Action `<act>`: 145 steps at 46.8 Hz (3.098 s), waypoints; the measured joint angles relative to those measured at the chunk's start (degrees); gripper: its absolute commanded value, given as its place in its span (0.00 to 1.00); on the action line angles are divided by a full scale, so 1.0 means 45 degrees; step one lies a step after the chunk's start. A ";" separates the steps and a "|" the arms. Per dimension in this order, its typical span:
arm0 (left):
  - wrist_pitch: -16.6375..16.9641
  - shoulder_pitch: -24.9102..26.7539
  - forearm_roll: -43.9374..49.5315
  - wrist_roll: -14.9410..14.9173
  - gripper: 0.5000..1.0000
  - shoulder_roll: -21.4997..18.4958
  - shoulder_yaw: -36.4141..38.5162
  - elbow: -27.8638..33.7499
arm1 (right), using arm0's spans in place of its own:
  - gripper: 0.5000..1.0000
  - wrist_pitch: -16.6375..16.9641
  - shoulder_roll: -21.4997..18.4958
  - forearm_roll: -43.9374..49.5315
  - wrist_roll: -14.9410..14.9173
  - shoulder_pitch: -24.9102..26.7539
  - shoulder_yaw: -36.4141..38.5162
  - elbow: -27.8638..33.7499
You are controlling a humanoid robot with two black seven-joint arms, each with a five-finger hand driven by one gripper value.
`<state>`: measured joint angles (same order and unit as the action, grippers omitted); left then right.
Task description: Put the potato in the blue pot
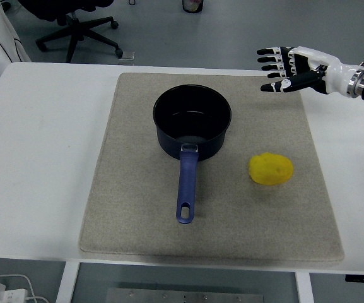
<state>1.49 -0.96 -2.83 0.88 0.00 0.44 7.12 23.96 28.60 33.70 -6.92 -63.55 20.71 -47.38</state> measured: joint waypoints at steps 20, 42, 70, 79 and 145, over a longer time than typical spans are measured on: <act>0.0000 -0.0001 0.0000 0.0000 0.99 0.0000 0.0000 0.0001 | 0.86 0.1287 0.1123 0.1784 -0.0007 -0.0208 -0.0305 -0.0899; 0.0000 0.0001 0.0000 0.0000 0.99 0.0000 0.0000 -0.0002 | 0.86 0.1553 0.2620 0.4697 -0.0306 0.0011 -0.0552 -0.3030; 0.0008 0.0000 0.0001 0.0000 0.99 0.0000 0.0000 -0.0001 | 0.86 0.0902 0.3449 0.5305 -0.0372 0.1442 -0.0533 -0.4887; 0.0002 -0.0003 0.0000 0.0000 0.99 0.0000 0.0000 0.0001 | 0.86 0.0538 0.3686 0.5559 -0.0595 0.1899 -0.0513 -0.5315; 0.0002 -0.0002 -0.0002 0.0000 0.99 0.0000 0.0000 0.0000 | 0.66 -0.2625 0.2713 0.7802 -0.2443 0.3673 -0.0656 -0.5380</act>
<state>1.50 -0.97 -2.84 0.88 0.00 0.44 7.12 12.15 40.80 68.81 -17.91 -47.02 17.76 -71.59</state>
